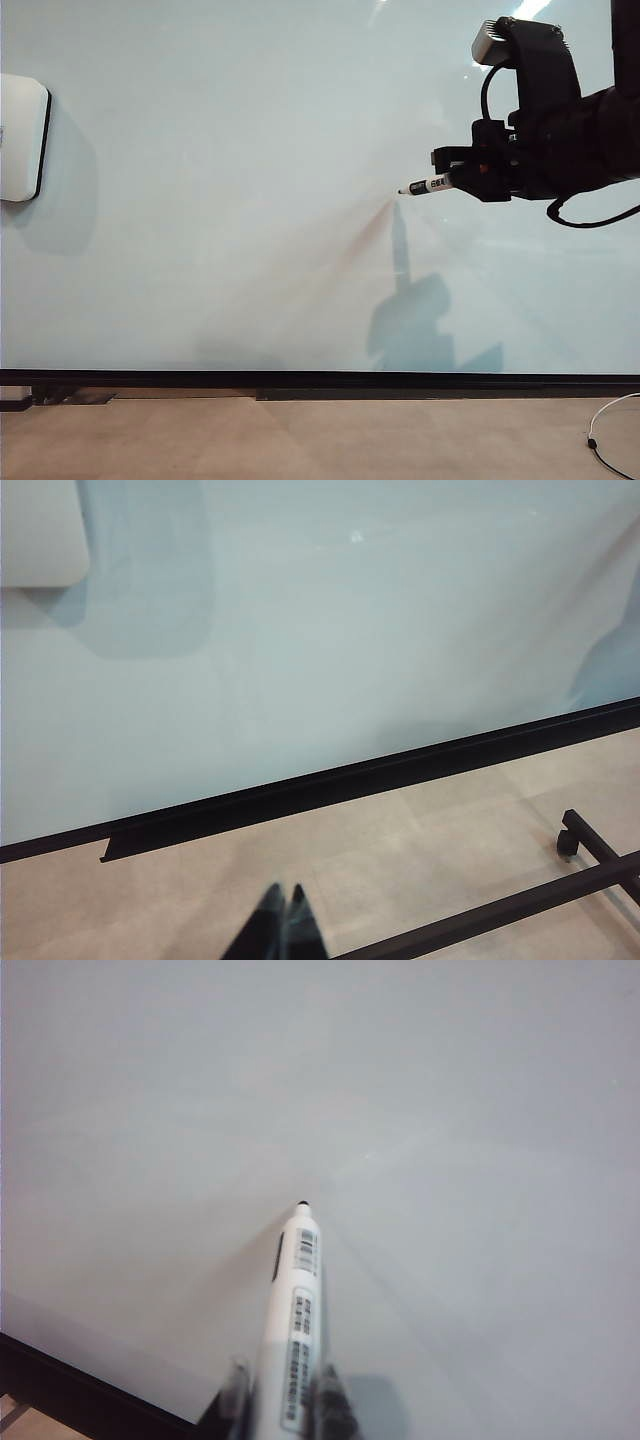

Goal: Pick up the pen on the shelf to the right of the whiteboard and draw a straight line.

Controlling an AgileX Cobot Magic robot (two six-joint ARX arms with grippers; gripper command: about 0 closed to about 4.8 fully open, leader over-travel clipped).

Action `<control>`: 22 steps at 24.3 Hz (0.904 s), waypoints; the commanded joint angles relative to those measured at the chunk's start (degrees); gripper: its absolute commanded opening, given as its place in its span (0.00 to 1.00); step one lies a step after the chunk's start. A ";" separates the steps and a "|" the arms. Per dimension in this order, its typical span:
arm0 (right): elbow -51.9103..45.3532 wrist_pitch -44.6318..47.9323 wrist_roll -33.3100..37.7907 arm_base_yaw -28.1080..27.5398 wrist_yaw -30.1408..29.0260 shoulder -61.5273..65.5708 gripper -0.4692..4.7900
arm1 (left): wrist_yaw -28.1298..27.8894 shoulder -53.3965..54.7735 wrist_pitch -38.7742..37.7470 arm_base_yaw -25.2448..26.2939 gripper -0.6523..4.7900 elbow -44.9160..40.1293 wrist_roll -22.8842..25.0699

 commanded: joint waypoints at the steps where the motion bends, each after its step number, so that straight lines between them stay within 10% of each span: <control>1: 0.24 1.25 0.26 -0.74 0.28 -0.04 0.08 | 0.72 0.00 -0.37 -0.04 0.11 0.09 0.28; 22: 0.20 1.05 -0.17 -2.89 4.61 -0.02 0.08 | 0.79 0.00 -0.37 -0.04 0.11 0.09 0.94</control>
